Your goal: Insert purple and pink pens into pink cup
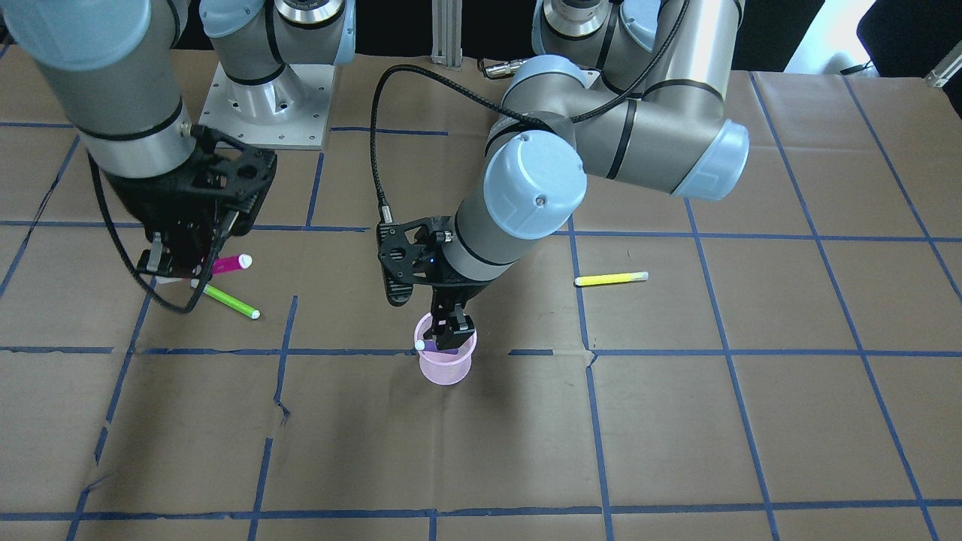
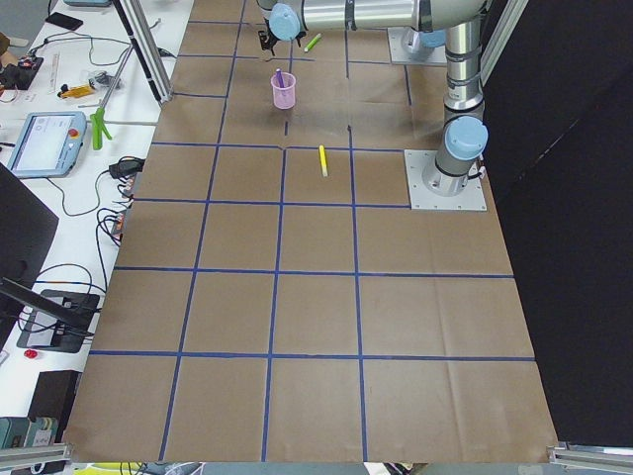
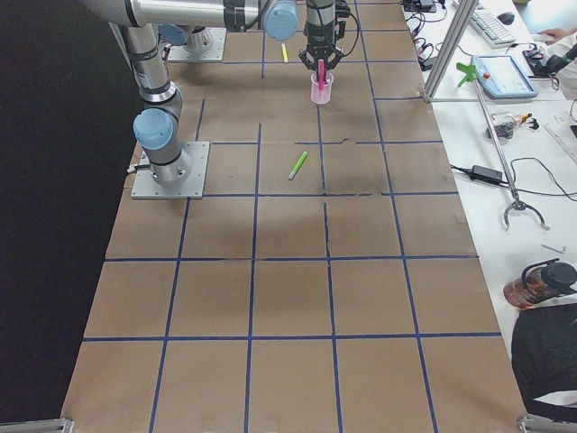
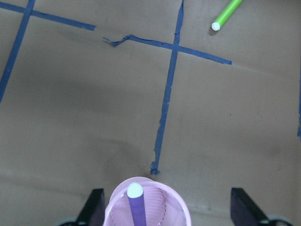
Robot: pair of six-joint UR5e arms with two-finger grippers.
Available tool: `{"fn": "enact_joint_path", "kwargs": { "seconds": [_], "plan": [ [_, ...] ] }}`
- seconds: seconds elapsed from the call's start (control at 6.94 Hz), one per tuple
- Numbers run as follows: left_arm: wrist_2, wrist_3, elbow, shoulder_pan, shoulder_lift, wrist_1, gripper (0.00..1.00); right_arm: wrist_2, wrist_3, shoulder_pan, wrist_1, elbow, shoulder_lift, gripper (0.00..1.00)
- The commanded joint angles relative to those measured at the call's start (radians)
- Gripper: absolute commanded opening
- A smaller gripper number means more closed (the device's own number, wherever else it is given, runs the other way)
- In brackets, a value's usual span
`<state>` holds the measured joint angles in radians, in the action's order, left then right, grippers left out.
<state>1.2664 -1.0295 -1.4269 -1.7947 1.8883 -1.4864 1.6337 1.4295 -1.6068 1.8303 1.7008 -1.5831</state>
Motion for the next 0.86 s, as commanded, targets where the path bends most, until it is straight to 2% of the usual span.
{"fn": "enact_joint_path", "kwargs": {
  "seconds": [0.0,0.14,0.29,0.43,0.58,0.72],
  "plan": [
    [0.155,0.127,-0.006,0.024,-0.131,-0.161,0.98,-0.024,0.020,-0.001,0.093,0.059,-0.034,0.04],
    [0.163,0.202,-0.006,0.041,-0.168,-0.167,0.98,-0.031,0.019,-0.001,0.096,0.053,-0.029,0.04],
    [0.162,0.458,0.002,0.049,-0.193,-0.166,0.98,-0.069,0.011,0.001,0.101,0.049,-0.005,0.05],
    [0.162,0.608,-0.007,0.049,-0.230,-0.155,0.98,-0.096,0.008,0.001,0.101,0.010,0.029,0.05],
    [0.204,0.735,-0.035,0.058,-0.263,-0.153,0.98,-0.170,-0.030,-0.002,0.101,-0.031,0.072,0.05],
    [0.293,0.928,-0.038,0.086,-0.271,-0.152,0.98,-0.243,-0.100,-0.008,0.134,-0.036,0.087,0.05]
  ]
}}
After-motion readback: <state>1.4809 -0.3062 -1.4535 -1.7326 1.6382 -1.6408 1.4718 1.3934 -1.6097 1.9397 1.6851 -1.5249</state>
